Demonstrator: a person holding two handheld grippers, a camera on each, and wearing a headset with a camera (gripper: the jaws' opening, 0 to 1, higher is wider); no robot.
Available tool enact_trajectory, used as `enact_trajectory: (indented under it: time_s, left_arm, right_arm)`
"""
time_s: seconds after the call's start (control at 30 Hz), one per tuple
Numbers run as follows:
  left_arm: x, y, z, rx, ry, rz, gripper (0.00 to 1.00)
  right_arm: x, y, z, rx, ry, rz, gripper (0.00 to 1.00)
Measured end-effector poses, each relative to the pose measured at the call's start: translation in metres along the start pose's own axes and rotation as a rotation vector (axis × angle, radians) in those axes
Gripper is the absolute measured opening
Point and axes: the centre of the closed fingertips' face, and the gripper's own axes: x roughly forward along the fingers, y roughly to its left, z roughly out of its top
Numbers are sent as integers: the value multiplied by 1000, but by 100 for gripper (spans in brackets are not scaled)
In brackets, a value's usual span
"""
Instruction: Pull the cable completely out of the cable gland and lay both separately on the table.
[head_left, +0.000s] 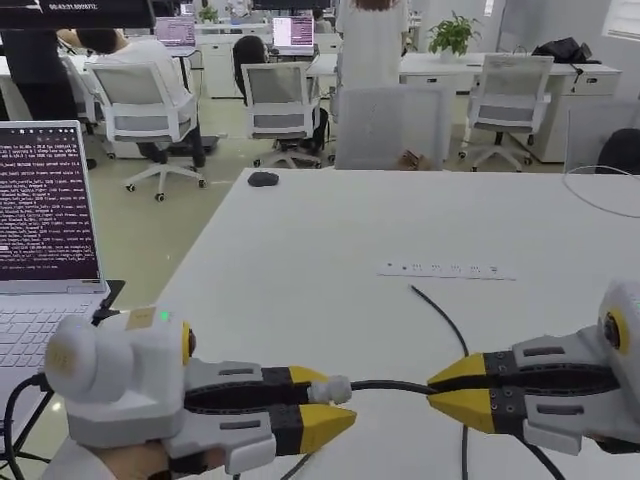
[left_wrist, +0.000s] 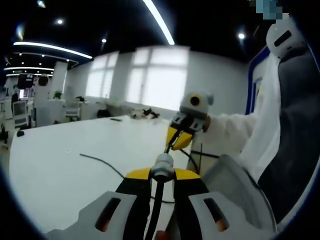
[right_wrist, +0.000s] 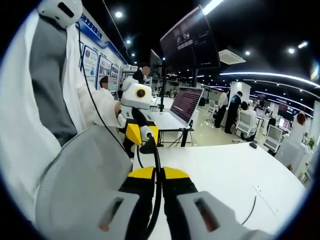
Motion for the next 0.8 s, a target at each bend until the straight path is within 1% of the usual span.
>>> enact_trajectory:
  time_s: [0.03, 0.07, 0.1, 0.2, 0.4, 0.53, 0.6, 0.73, 0.8]
  left_arm:
    - [0, 1, 0, -5, 2, -1, 17]
    - [0, 1, 0, -5, 3, -1, 17]
    - [0, 2, 0, -4, 5, 0, 17]
    - [0, 3, 2, -1, 4, 2, 16]
    - [1, 6, 4, -10, -11, 11, 16]
    - [2, 6, 3, -17, -10, 7, 16]
    - [2, 5, 3, -11, -6, 7, 16]
    - [5, 3, 2, -6, 4, -7, 16]
    - [6, 0, 3, 1, 9, -11, 16]
  right_arm:
    - [-3, -2, -4, 1, 13, -6, 3]
    - [-4, -2, -5, 3, 16, -8, 3]
    - [-9, -5, -10, 12, 25, -17, 3]
    - [-15, -9, -19, 28, 42, -32, 3]
    - [-24, -16, -30, 62, 49, -75, 3]
    - [-27, -17, -35, 75, 56, -88, 3]
    - [-28, -17, -37, 79, 60, -90, 3]
    - [-28, -15, -41, 86, 67, -96, 4]
    - [-27, -15, -44, 91, 79, -100, 4]
